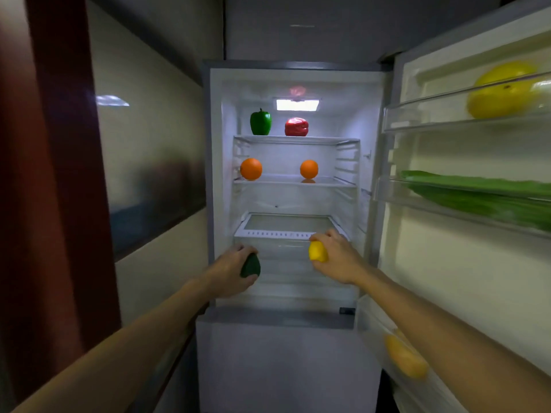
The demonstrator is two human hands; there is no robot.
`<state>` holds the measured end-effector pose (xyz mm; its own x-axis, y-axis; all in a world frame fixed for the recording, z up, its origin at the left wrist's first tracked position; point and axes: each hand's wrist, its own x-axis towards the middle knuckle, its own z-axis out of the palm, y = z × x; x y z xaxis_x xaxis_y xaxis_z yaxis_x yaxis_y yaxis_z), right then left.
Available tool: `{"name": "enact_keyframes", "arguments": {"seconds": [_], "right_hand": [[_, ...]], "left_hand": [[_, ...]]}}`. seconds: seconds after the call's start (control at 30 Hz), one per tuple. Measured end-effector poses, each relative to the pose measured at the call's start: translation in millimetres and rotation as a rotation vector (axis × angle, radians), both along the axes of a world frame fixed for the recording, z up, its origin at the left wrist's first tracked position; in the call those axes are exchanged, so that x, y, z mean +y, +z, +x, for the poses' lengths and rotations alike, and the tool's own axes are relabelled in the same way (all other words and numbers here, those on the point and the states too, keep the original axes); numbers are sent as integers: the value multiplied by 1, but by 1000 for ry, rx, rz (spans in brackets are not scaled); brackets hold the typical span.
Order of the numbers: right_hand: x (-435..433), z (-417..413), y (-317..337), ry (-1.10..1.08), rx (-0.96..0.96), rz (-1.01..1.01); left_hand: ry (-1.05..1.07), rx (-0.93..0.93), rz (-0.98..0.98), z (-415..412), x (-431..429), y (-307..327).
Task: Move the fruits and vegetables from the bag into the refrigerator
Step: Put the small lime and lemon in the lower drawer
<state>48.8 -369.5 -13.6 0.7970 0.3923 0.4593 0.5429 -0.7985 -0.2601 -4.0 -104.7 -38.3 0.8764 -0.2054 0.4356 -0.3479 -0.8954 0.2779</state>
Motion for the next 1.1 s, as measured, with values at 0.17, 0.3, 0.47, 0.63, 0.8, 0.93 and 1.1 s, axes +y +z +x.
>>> {"name": "enact_keyframes", "arguments": {"seconds": [0.17, 0.3, 0.47, 0.63, 0.8, 0.93, 1.1], "right_hand": [[-11, 44, 1, -7, 0, -47], [-14, 69, -3, -6, 18, -43], [-4, 100, -6, 6, 13, -12], [13, 133, -7, 20, 19, 8], [28, 172, -8, -3, 17, 10], [38, 210, 0, -47, -23, -53], [52, 261, 11, -127, -24, -106]], "left_hand": [[-17, -11, -5, 47, -7, -1], [-10, -49, -3, 79, -8, -1], [-19, -40, -8, 113, -15, 2], [-32, -55, -25, 155, -18, 4], [-34, -81, -27, 205, -16, 5], [-24, -111, -21, 249, -12, 10], [1, -79, -36, 303, -4, 18]]}}
